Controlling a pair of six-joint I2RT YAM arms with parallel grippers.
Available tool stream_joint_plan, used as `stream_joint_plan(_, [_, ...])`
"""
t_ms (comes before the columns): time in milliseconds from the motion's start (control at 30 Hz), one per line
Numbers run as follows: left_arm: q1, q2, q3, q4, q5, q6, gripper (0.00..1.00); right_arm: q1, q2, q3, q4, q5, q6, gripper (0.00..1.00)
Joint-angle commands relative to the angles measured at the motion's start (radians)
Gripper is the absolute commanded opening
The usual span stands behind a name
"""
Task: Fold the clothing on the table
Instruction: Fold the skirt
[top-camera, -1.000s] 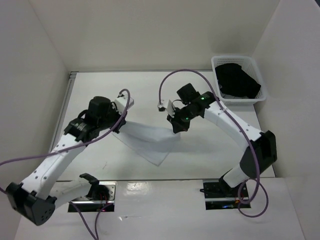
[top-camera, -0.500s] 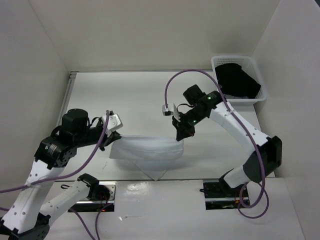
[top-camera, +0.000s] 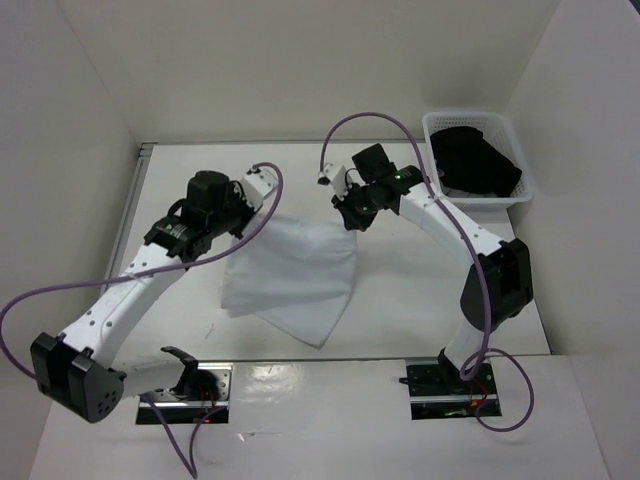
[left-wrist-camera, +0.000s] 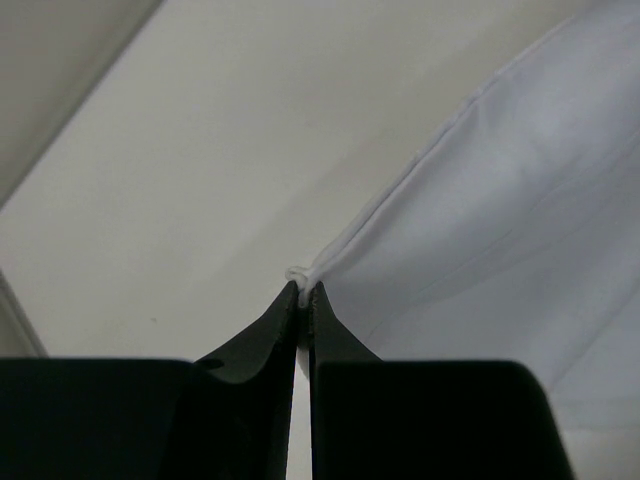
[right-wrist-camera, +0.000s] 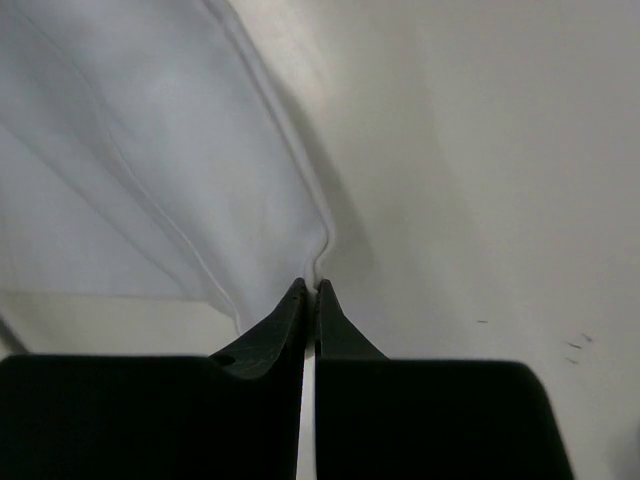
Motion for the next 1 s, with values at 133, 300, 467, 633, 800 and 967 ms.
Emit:
stream_joint_plan(133, [0.035,0.143,0.089,0.436,-0.208,-0.034,0.00,-0.032,0.008,0.025,0.348,0.365,0.131,0.00])
stream_joint_plan(300, [0.069,0.252,0.089,0.547,-0.250,-0.053,0.00,-0.032,0.007,-0.032,0.471,0.535,0.118,0.00])
stream_joint_plan(467, [0.123,0.351,0.089,0.601,-0.250,-0.053,0.00,-0.032,0.044,-0.041,0.549,0.597,0.099,0.00])
stream_joint_plan(633, [0.164,0.361,0.078,0.601,-0.192,-0.062,0.00,-0.022,0.073,-0.003,0.488,0.506,0.090,0.00])
stream_joint_plan(800, [0.235,0.327,0.026,0.578,-0.083,-0.041,0.00,-0.002,0.074,0.017,0.314,0.325,0.027,0.00])
stream_joint_plan(967, [0.258,0.235,-0.099,0.527,0.041,0.044,0.00,-0.002,0.074,0.017,0.185,0.129,-0.056,0.00])
